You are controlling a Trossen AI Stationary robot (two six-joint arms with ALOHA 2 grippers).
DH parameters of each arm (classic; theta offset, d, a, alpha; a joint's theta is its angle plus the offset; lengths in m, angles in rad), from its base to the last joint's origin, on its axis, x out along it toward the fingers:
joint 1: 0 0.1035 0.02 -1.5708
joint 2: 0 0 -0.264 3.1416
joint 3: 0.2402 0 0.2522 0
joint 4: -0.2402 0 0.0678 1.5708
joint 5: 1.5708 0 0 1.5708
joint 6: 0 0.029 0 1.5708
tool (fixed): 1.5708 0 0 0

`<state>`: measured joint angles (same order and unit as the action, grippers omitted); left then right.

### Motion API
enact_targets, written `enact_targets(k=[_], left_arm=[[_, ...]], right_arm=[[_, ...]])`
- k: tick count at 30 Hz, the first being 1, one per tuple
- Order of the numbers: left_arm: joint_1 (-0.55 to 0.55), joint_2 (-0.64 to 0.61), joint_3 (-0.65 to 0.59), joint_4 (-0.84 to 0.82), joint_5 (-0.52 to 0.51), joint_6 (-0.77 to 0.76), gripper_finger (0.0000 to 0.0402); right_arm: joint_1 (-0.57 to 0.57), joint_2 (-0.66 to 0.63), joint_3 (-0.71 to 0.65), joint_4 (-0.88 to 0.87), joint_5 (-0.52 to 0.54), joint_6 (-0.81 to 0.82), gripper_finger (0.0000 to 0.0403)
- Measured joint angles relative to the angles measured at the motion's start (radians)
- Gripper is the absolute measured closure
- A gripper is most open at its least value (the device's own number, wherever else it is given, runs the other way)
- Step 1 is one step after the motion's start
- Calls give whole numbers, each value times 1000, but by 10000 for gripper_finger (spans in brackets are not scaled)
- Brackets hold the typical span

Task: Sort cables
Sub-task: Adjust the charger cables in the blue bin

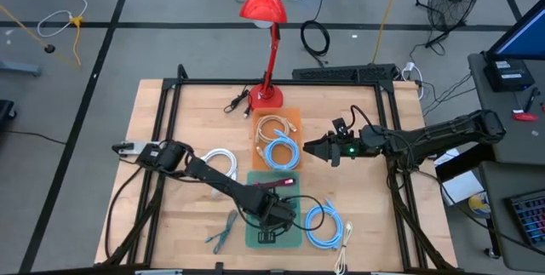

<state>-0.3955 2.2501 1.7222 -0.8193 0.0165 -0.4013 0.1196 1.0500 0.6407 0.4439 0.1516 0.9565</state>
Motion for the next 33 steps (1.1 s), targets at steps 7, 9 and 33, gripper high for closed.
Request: enact_targets(k=[7,9,33], left_arm=[[7,-7,-2,-3,14,15,402],[11,-7,-1,-3,12,14,402],[107,-11,1,-60,-19,93,402]], right_arm=[[0,0,0,0,0,0,239],[0,0,0,0,0,0,239],[0,0,0,0,-25,0,239]])
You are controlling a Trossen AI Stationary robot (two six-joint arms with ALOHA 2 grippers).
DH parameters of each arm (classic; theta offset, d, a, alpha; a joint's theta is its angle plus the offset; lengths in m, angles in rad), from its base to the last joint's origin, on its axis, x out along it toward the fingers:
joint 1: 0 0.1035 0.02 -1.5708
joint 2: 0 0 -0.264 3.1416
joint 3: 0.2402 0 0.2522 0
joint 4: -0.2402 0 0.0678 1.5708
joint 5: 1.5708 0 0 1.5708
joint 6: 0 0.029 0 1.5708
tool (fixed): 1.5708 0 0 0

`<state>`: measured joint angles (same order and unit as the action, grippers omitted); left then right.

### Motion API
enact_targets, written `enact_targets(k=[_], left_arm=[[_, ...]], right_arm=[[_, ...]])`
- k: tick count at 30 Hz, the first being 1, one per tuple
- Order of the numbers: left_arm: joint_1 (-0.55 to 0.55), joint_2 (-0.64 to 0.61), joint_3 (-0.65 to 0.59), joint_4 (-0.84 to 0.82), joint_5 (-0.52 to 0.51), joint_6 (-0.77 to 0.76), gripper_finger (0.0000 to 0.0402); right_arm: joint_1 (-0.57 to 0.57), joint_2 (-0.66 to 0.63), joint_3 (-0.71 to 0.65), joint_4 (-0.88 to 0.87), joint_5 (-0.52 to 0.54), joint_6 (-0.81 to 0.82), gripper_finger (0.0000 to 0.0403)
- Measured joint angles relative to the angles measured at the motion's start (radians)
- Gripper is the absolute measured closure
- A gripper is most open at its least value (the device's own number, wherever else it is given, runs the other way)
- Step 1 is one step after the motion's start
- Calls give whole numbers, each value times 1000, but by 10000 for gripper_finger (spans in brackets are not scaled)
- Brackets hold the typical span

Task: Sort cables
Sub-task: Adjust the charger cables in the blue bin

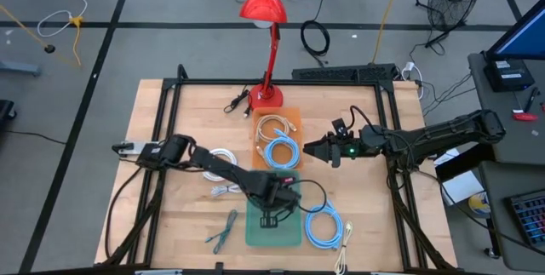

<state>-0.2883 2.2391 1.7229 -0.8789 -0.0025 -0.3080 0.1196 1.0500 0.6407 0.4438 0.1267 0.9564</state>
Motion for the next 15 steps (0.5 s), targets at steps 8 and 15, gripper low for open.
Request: enact_targets(k=[8,15], left_arm=[[35,0,0,0,-19,0,402],[65,0,0,-3,-24,-7,402]], right_arm=[[0,0,0,0,-1,0,239],[9,0,0,0,-2,0,239]])
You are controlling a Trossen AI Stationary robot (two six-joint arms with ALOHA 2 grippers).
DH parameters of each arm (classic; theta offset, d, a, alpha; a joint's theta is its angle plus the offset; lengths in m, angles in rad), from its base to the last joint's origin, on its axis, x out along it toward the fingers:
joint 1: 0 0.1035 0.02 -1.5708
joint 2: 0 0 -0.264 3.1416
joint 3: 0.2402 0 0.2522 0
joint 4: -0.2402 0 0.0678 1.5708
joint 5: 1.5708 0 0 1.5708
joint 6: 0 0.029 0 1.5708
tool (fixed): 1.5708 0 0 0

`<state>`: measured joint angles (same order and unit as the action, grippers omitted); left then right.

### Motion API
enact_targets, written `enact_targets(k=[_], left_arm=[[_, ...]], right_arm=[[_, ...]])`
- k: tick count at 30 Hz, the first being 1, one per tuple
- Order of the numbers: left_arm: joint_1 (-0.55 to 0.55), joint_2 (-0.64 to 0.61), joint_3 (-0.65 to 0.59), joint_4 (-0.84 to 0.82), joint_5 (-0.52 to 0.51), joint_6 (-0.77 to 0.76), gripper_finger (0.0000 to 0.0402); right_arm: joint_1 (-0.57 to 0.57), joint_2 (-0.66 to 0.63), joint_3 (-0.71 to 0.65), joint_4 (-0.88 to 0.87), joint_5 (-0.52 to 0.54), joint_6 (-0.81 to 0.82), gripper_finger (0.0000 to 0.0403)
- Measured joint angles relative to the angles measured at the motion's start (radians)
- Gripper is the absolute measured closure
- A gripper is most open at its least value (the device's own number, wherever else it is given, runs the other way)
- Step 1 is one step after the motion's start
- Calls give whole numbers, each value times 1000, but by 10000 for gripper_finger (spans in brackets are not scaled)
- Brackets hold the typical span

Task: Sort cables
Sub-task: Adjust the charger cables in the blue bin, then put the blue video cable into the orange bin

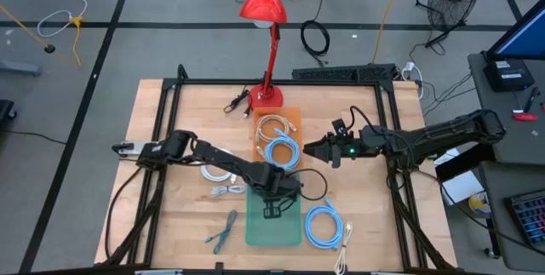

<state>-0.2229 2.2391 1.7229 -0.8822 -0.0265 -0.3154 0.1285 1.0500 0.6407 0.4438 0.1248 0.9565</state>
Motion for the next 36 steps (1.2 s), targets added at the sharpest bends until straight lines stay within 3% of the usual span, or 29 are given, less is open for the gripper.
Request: enact_targets(k=[11,25,31,36], left_arm=[[3,-7,-1,0,62,-20,401],[-35,-56,-1,16,63,-53,401],[-37,-183,-1,18,48,-62,402],[-37,-370,0,2,-49,-120,401]], right_arm=[[11,0,0,-1,0,0,239],[11,0,0,-9,1,-3,239],[11,0,0,-14,1,-1,239],[11,0,0,-15,0,1,239]])
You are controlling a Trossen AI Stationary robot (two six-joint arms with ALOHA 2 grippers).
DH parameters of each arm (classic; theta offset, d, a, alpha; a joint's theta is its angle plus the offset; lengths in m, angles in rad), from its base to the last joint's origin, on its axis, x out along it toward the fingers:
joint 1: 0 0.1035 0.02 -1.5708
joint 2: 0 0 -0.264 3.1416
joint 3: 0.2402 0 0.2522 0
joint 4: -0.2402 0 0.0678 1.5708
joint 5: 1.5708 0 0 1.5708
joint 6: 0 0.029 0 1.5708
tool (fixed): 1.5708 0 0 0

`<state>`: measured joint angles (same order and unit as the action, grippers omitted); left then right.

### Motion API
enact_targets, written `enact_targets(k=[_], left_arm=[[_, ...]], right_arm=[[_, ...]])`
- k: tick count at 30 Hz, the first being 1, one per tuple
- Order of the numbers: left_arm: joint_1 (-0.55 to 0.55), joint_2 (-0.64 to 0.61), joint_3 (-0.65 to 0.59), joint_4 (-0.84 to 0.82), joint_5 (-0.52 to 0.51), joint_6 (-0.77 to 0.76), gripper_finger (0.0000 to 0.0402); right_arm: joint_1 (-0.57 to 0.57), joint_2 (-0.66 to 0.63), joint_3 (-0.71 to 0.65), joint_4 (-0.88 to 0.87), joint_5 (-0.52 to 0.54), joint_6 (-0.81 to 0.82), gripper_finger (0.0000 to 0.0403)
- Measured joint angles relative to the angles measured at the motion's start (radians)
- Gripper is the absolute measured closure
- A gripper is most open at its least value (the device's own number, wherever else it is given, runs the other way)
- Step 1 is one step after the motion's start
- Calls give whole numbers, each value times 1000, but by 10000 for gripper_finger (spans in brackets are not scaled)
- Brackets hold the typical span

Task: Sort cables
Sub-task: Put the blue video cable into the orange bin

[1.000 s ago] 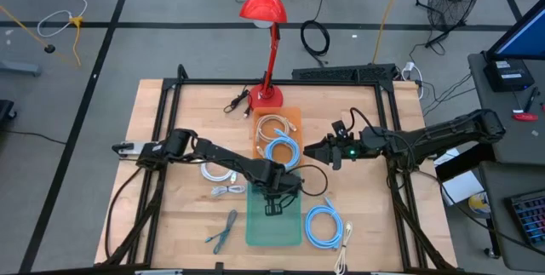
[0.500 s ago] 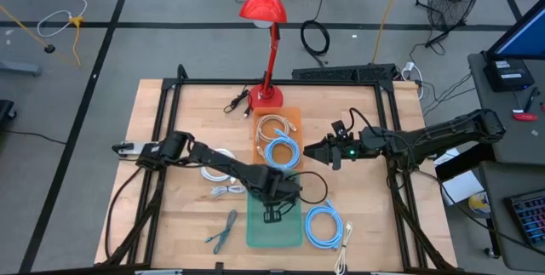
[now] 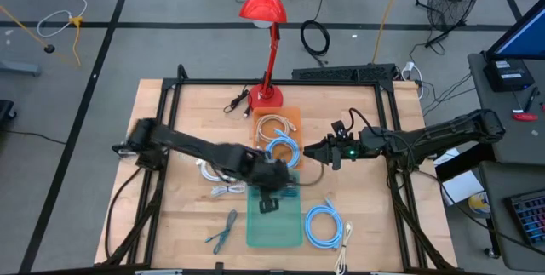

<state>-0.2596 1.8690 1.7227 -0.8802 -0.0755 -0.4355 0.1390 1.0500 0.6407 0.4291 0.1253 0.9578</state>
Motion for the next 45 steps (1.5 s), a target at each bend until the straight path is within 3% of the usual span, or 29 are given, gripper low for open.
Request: enact_targets(k=[5,9,13,19,22,26,31,34,39,42,45], left_arm=[[0,-156,2,-129,-158,-126,401],[0,-225,-53,-271,-219,-230,401],[-4,-270,-186,-360,-158,-323,396],[-53,-370,-457,-356,-88,-494,399],[-71,-481,-602,-258,-89,-617,400],[-83,-658,-793,-1,-135,-775,398],[-93,-794,-935,211,-220,-857,397],[-106,-830,-953,336,-273,-799,396],[-106,-861,-953,594,-320,-593,398],[-99,-869,-952,653,-319,-539,393],[-99,-870,-952,641,-311,-515,393]], right_arm=[[0,0,0,-1,-1,6,239],[0,0,0,-9,-4,12,239],[0,0,0,-18,-26,18,239],[0,0,0,-23,-26,25,239],[0,0,0,-23,-27,25,239],[0,0,0,-58,-67,32,239],[14,0,0,-199,-207,30,239],[40,1,0,-195,-283,0,239],[67,1,0,-107,-285,55,239],[83,1,0,20,-284,88,239],[123,1,0,228,-216,138,239]])
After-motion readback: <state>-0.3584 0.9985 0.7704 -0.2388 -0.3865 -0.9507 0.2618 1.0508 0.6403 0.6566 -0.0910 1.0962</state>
